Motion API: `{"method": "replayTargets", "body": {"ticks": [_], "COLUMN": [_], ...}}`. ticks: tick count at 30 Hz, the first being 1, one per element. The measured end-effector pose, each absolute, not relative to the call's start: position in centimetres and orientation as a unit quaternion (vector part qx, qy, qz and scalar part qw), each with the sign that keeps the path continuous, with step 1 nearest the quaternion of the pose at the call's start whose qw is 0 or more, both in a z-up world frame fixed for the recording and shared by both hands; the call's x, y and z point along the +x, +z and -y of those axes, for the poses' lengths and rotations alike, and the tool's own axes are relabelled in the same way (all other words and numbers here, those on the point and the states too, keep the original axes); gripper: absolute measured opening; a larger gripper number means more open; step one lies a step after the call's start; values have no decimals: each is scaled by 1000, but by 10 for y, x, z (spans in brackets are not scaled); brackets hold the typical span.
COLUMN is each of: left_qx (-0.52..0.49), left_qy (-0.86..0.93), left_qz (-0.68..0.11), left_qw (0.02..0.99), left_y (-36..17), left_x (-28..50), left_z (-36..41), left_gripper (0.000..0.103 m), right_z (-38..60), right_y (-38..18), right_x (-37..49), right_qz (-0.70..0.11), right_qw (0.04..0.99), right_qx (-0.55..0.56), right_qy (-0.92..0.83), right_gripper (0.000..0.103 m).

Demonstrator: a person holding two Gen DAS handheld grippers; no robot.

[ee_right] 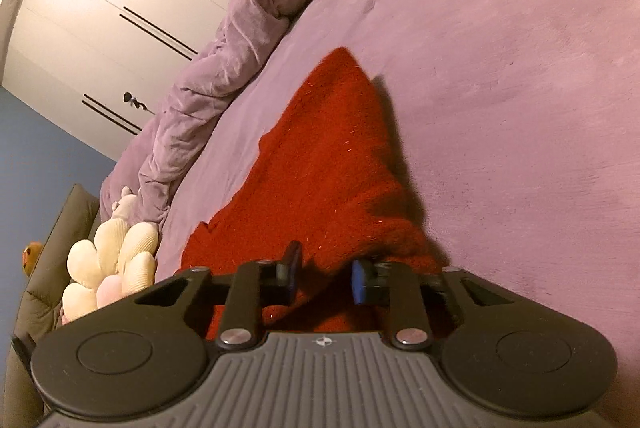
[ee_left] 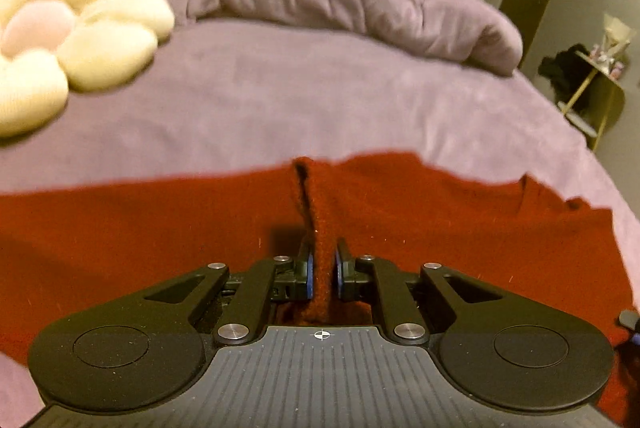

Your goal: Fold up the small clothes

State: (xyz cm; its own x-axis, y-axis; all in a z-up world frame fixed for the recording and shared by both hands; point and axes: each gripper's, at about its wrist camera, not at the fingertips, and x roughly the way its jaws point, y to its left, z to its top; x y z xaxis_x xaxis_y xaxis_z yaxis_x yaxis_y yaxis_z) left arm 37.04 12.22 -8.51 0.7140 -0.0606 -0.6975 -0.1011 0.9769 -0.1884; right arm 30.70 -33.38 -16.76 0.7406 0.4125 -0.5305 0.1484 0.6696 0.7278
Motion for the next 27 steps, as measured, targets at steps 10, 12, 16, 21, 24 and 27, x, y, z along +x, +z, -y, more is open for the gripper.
{"method": "replayTargets", "body": {"ticks": [10,12,16,21,24,27], "left_qx": [-80,-90,-121,-113,-95,-89], "left_qy": [-13,-9,-17,-27,-30,-26], "left_qz": [-382,-394,-396,-390,-372,-355], "left_qw": [921,915,910,914,923,930], "left_y": [-99,-107,-114,-111,-103,-94], "left_x": [384,385,379,379,379,383], "left_z": [-94,-101,-113,-113,-107,-102], "left_gripper": [12,12,13,13,13,13], "right_z": [293,279,271,283,280,267], "right_y": [-149,-151,-147,-122,-107,-104], "right_x": [305,308,311,287,274,287], "right_qz": [-311,-312,-324,-338,-309,-303], "right_qw": [939,946,944,936,947,950], "right_qx": [143,89,53,96,89,71], "right_qy": [-13,-15,-10,25,28,43], "right_gripper": [8,8,9,17,17,17]}}
